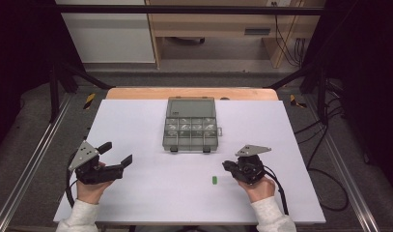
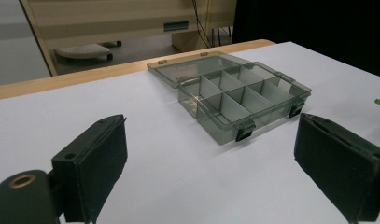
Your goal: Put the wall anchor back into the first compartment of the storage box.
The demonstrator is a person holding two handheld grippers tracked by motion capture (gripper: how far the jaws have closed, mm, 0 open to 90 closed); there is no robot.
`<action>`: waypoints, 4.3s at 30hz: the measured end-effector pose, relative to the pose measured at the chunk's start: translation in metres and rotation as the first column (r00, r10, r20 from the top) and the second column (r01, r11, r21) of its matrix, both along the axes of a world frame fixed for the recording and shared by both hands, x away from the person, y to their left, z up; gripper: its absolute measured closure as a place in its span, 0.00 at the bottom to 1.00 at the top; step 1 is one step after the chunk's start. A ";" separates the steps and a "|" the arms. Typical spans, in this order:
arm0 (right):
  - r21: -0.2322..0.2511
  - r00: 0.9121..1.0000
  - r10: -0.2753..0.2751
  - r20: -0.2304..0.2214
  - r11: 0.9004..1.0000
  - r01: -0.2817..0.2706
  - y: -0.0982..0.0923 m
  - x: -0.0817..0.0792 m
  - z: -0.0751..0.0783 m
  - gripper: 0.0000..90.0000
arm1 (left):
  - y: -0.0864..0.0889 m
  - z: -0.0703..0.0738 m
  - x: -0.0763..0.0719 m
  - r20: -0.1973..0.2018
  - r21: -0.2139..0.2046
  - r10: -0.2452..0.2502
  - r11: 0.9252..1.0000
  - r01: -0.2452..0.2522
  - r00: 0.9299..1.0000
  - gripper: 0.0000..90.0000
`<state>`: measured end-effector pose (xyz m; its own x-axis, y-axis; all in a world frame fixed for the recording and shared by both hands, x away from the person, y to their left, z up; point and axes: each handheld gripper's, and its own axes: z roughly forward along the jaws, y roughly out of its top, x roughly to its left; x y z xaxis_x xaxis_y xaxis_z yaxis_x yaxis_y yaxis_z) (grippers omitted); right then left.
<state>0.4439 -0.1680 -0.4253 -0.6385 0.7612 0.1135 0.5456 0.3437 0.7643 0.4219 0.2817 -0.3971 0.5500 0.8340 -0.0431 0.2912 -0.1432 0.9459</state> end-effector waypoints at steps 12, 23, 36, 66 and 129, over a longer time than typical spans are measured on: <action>0.086 0.992 -0.010 0.129 0.996 -0.001 0.007 0.013 0.035 0.94 | 0.003 -0.003 0.001 0.008 -0.004 -0.007 1.000 0.007 1.000 0.10; 0.118 0.989 -0.027 0.146 0.993 0.010 0.026 0.044 0.046 0.94 | 0.001 -0.004 0.002 -0.004 0.006 -0.011 1.000 0.011 1.000 0.10; 0.117 0.981 -0.018 0.194 0.993 -0.005 0.070 0.081 0.054 0.94 | -0.001 -0.006 0.003 -0.012 0.009 -0.017 1.000 0.017 1.000 0.10; 0.119 0.983 -0.042 0.181 0.993 0.020 0.143 0.143 0.048 0.94 | 0.001 -0.004 0.002 -0.004 -0.001 -0.015 1.000 0.015 1.000 0.11; -0.012 0.994 -0.034 0.102 0.999 0.036 0.179 0.161 0.020 0.43 | 0.000 -0.002 0.001 0.000 -0.003 -0.019 1.000 0.019 1.000 0.11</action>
